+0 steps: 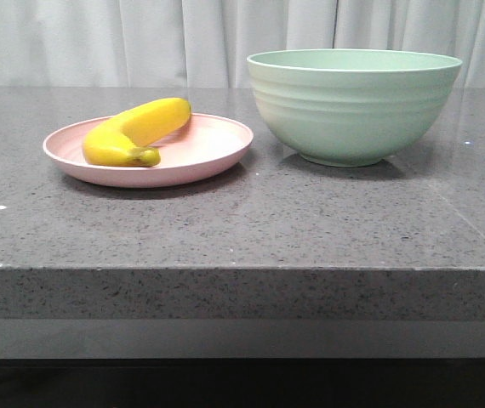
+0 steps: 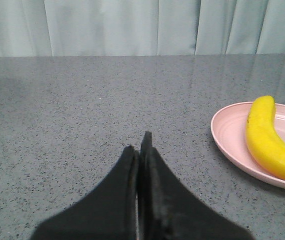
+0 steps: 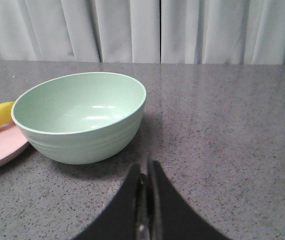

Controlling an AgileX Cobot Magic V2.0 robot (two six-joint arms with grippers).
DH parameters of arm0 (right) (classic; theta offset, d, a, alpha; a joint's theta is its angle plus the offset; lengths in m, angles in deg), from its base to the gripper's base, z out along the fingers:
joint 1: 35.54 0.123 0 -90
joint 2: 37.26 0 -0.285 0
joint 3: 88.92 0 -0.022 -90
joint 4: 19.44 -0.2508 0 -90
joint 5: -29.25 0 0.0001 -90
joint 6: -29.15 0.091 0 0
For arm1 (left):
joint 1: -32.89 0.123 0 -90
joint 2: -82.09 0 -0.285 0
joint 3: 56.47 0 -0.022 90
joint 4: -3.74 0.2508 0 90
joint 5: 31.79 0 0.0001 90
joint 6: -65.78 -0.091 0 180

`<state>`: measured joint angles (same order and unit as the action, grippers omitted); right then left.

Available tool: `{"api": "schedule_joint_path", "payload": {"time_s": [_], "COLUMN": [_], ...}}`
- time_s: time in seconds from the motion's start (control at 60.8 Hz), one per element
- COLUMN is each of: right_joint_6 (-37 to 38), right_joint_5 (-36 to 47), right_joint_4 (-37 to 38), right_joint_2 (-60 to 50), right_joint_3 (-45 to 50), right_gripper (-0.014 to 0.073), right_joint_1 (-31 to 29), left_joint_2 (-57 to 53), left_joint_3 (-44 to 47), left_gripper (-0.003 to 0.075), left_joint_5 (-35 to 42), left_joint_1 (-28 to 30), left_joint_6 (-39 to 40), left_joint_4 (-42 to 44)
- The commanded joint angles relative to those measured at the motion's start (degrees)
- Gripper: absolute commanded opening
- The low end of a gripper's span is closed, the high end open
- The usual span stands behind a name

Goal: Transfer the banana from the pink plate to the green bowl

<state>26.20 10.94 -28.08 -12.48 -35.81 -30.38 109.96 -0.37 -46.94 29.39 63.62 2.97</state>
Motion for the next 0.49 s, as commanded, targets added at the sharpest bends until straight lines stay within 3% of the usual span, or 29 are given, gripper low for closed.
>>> {"api": "schedule_joint_path", "payload": {"time_s": [0.0,0.049,0.115,0.197,0.247,0.346,0.477], "right_joint_6": [-0.04,-0.04,-0.04,-0.04,-0.04,-0.04,-0.04], "right_joint_5": [4.02,4.11,4.27,4.27,4.22,4.22,4.22], "right_joint_4": [0.45,0.45,0.45,0.45,0.45,0.45,0.45], "right_joint_2": [1.66,1.58,1.58,1.58,1.58,1.58,1.58], "right_joint_3": [-2.22,-2.22,-2.22,-2.22,-2.22,-2.22,-2.22], "right_gripper": [-0.0067,-0.0052,0.0022,0.0230,0.0339,0.0494,0.0524], "right_joint_1": [0.02,0.02,0.02,0.02,0.02,0.02,0.02], "left_joint_2": [0.94,0.94,0.94,0.94,0.94,0.94,1.99], "left_joint_3": [-2.25,-2.25,-2.25,-2.25,-2.25,-2.25,-3.99], "left_gripper": [0.0008,0.0069,0.0209,0.0545,0.0650,0.0693,0.0690], "left_joint_5": [5.52,5.62,5.62,5.61,5.61,5.71,2.63], "left_joint_1": [0.02,0.02,0.02,0.02,0.02,0.02,-0.09], "left_joint_6": [0.19,0.19,0.19,0.19,0.19,0.19,0.19], "left_joint_4": [0.06,0.06,0.06,0.06,0.06,-0.13,-6.28]}}
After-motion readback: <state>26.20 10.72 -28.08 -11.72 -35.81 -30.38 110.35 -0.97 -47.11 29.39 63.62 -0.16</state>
